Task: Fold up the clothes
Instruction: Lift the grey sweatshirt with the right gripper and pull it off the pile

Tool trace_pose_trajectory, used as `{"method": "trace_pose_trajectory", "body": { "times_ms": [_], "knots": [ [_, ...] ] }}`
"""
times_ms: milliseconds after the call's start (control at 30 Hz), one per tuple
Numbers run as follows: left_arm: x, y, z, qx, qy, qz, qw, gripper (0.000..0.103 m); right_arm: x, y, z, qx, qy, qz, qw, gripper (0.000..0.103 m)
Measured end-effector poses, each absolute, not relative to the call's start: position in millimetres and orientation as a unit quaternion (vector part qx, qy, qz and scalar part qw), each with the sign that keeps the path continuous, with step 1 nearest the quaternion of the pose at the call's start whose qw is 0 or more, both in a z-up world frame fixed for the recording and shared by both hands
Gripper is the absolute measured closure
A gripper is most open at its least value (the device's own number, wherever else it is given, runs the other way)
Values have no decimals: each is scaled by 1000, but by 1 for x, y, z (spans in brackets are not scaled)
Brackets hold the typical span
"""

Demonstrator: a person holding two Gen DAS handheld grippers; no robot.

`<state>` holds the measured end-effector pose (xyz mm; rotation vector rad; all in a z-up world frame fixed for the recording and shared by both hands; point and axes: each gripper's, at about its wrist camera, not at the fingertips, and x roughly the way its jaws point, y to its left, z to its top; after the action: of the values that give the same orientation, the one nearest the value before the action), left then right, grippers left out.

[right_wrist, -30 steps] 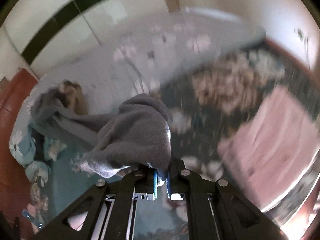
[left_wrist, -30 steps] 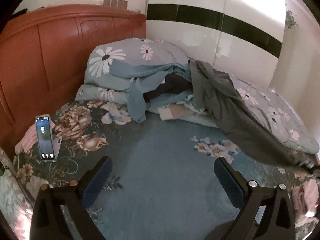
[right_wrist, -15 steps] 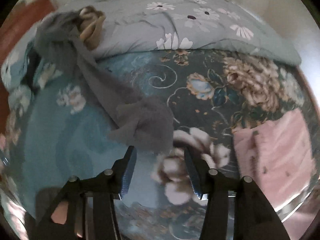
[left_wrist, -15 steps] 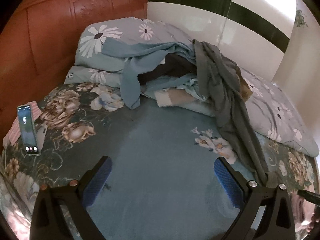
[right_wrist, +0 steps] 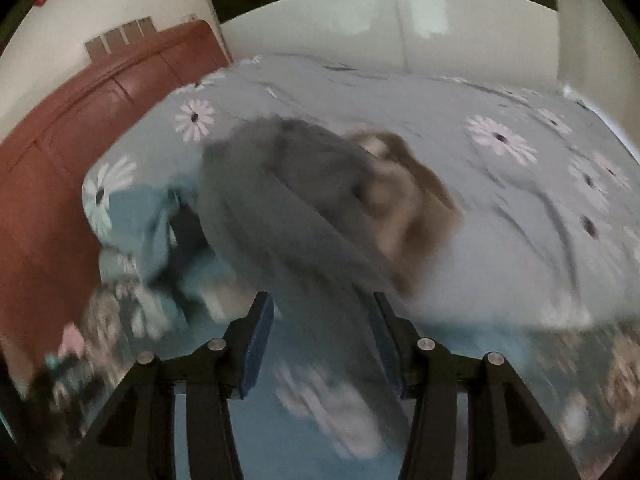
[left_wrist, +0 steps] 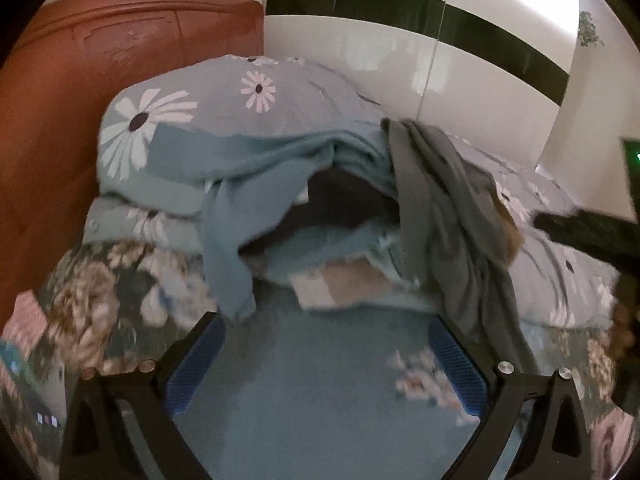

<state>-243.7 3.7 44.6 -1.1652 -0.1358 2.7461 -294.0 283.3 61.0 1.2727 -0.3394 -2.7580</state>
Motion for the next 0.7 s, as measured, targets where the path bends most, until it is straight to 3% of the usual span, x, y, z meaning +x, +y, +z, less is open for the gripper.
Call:
{"method": "trace_pose_trajectory", "body": {
  "times_ms": [333,367,400,433,700],
  "knots": [
    [-334,5,55,-380,-56,918,100,1,-415,240,39,429,-135,-892,37,52],
    [-342,7,55,-380,-62,917,101,1,-417,244,35,431,-146,-889,40,63],
    [-349,9,56,-381,-67,917,102,1,-417,251,33,431,-161,-887,42,91],
    [-356,12,56,-383,-71,915,103,1,-416,258,33,431,-173,-885,42,98],
    [-399,61,75,-373,-59,918,125,4,-343,358,87,326,-224,-918,40,99]
  ]
}}
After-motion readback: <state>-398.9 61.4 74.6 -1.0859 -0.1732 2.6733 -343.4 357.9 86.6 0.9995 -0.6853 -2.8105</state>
